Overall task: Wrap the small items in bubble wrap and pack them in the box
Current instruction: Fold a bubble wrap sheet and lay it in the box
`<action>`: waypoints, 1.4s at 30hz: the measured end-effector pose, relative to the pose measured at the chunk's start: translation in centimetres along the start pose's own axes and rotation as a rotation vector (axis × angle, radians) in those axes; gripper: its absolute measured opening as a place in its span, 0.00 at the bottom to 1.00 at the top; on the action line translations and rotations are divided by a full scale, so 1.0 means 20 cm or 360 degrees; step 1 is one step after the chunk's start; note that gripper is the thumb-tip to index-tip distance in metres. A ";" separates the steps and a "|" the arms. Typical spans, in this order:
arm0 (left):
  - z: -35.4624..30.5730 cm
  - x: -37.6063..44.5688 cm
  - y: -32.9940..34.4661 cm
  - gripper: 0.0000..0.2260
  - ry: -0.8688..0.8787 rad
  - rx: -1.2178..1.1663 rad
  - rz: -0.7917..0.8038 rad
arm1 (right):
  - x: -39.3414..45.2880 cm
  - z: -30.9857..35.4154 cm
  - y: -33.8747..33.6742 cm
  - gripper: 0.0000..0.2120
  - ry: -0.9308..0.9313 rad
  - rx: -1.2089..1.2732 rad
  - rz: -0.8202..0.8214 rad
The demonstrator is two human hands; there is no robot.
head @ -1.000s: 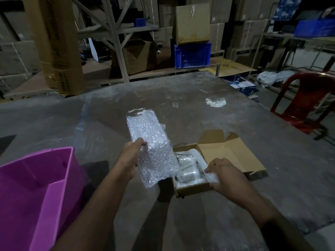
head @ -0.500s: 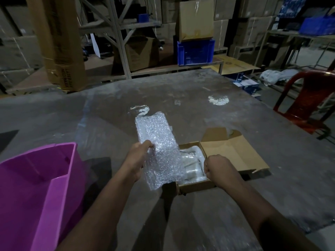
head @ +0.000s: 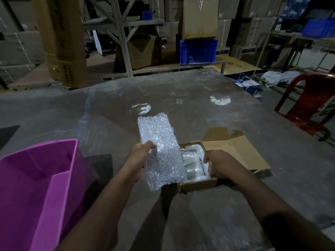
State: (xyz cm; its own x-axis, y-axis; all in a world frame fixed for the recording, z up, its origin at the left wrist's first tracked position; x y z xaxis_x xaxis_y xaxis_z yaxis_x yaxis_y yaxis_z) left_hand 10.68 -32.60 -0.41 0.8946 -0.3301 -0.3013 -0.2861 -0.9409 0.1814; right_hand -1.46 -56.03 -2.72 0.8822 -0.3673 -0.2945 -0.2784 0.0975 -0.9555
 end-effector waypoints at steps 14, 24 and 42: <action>0.00 -0.01 0.03 0.06 -0.0007 0.0017 0.0046 | 0.13 0.07 -0.04 0.63 -0.0381 -0.0659 -0.0001; 0.01 -0.01 0.03 0.05 0.0002 0.0029 0.0054 | 0.23 -0.03 0.07 0.61 -0.0463 -0.0500 0.0045; -0.02 -0.03 0.08 0.06 0.0026 -0.0066 0.0131 | 0.19 0.04 0.04 0.57 -0.0507 -0.0381 0.0268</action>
State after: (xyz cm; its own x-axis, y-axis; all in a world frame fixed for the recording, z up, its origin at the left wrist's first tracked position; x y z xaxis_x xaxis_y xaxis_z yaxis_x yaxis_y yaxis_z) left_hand 9.77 -33.80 0.47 0.8742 -0.4048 -0.2683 -0.3449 -0.9064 0.2439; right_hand 2.01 -56.53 -4.68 0.8795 -0.0571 -0.4725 -0.4759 -0.0996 -0.8738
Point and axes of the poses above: each hand's wrist, its own x-axis towards the middle knuckle, its own y-axis out of the palm, z = x × y, the point moved 7 cm from there along x, towards the middle knuckle, and after that the axes turned 14 degrees about -x, right-handed, at the moved point
